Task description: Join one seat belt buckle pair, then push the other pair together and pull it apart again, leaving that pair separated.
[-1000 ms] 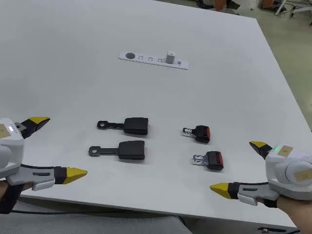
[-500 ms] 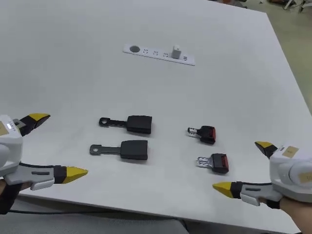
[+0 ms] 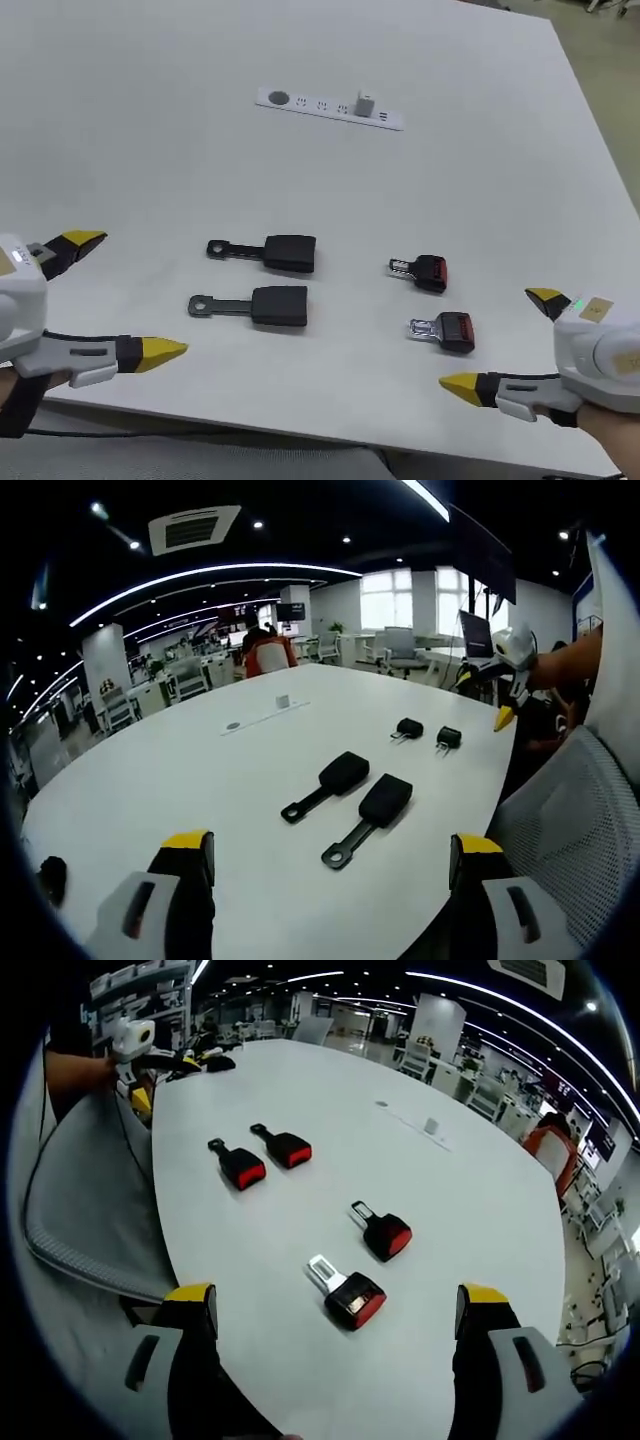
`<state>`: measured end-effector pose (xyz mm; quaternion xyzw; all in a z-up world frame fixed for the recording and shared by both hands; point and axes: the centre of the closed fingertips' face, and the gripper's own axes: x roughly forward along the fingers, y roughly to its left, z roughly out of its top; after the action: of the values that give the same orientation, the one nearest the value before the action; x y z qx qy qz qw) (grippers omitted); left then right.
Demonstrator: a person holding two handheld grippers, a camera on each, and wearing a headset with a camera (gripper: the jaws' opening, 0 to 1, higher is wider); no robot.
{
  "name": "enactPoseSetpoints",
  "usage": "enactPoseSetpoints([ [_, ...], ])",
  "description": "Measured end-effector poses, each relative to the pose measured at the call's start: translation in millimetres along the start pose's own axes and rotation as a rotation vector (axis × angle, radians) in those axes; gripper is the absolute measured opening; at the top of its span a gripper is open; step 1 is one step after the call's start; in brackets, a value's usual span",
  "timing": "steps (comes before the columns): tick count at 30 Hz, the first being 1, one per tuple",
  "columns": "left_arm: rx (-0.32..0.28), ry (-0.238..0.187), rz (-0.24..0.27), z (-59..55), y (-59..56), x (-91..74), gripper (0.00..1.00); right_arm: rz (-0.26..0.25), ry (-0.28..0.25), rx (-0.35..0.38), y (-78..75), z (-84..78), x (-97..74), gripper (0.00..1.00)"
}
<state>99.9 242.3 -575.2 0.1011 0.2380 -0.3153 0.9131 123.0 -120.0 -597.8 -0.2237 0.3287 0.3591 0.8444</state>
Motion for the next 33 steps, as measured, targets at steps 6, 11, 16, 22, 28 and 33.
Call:
enactPoseSetpoints([
  [6, 0.012, 0.005, 0.005, 0.4, 1.7, 0.0, 1.00, 0.003, -0.003, 0.007, -0.8, 2.0, 0.0, 1.00],
  [11, 0.017, 0.007, 0.007, -0.5, 4.0, 0.1, 1.00, 0.001, 0.009, -0.001, -1.8, -0.4, -0.2, 1.00],
  [16, 0.016, 0.009, 0.000, 0.9, 0.6, 1.6, 1.00, 0.000, -0.001, 0.009, -2.3, -0.4, -1.4, 1.00],
  [22, 0.024, 0.014, -0.009, 1.2, -2.7, 2.1, 1.00, 0.002, -0.006, 0.010, -0.5, -1.6, -2.7, 1.00],
  [28, 0.049, 0.035, -0.018, -3.7, -3.5, 1.9, 1.00, -0.001, 0.008, -0.029, 0.4, -3.4, -2.7, 1.00],
  [33, 0.139, 0.097, -0.010, -11.9, -2.0, 2.0, 0.99, 0.006, 0.028, -0.033, 2.5, -5.1, -1.9, 1.00],
])
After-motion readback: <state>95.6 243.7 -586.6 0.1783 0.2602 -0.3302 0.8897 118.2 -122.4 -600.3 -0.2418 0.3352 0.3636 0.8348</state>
